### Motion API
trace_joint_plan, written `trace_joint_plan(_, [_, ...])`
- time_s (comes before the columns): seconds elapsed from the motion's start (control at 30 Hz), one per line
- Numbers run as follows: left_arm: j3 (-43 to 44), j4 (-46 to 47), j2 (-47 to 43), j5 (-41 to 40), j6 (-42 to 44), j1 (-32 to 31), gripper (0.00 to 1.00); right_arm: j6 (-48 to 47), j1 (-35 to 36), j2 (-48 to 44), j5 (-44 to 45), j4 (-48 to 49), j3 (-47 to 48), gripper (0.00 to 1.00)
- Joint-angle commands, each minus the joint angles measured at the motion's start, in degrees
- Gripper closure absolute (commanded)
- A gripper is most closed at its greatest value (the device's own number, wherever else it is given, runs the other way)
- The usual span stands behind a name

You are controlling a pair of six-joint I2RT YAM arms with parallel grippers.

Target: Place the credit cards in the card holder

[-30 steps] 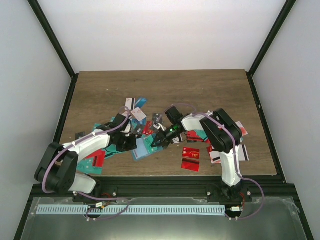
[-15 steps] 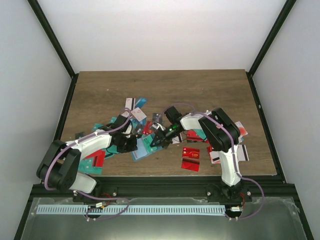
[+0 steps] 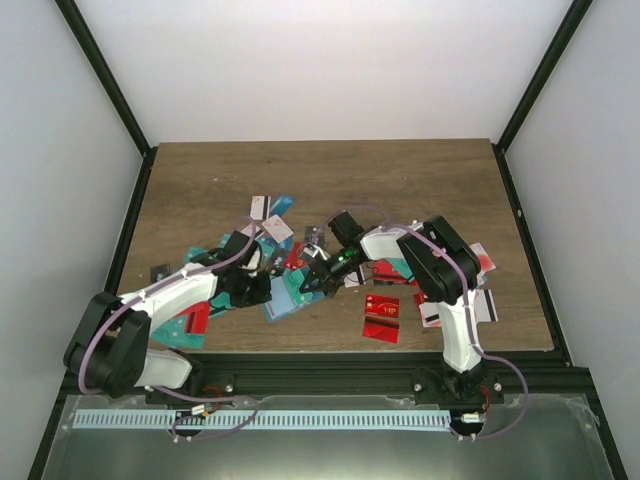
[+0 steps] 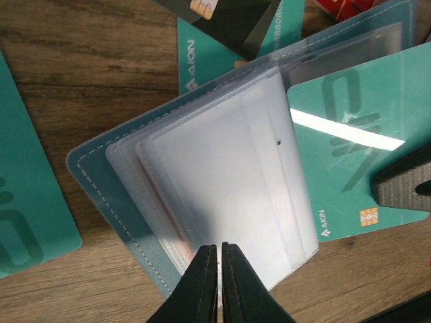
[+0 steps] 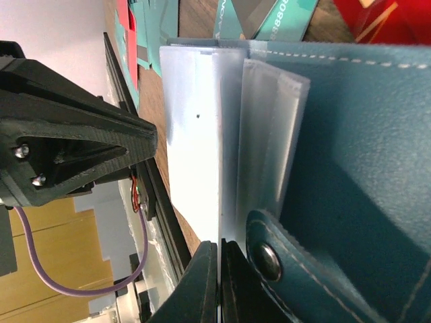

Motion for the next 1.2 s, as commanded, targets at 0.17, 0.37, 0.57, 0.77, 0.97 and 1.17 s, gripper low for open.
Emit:
trace_joint_plan(0.17, [-2.2,0.57,1.36,-0.89,-0.51,-0.23,0.95,-1.25,0.64,1.36,-2.96,0.61,2.59,0.99])
trace_joint_plan(0.37, [-2.56,1.42,2.5,-0.62,-0.48,-0.23,0.95,-1.54,0.94,2.78,-3.04,0.16,3.5,0.99])
trace_joint_plan(0.57, [-2.46,1.45,2.87,-0.54,-0.22,-0.22,0.94,-0.95,1.25,3.92,-2.14,0.13,4.37,0.99])
trace_joint_plan(0.77, [-2.53,1.64,3.53,-0.41,0.13,-0.2,0.95,-1.01,1.64,5.07,-3.61,0.3,4.52,0.99])
trace_joint_plan(0.97, [-2.47,1.71,3.7,-0.14,0.33,-0.23,0.95,-0.59,1.87,5.57,-4.9,1.33,4.41,0.99])
trace_joint_plan(1.17, [-2.5,1.84,3.62,0.18,0.31,-0.23,0.95,2.13,2.16,6.04,-5.91,4.26,4.28,0.99])
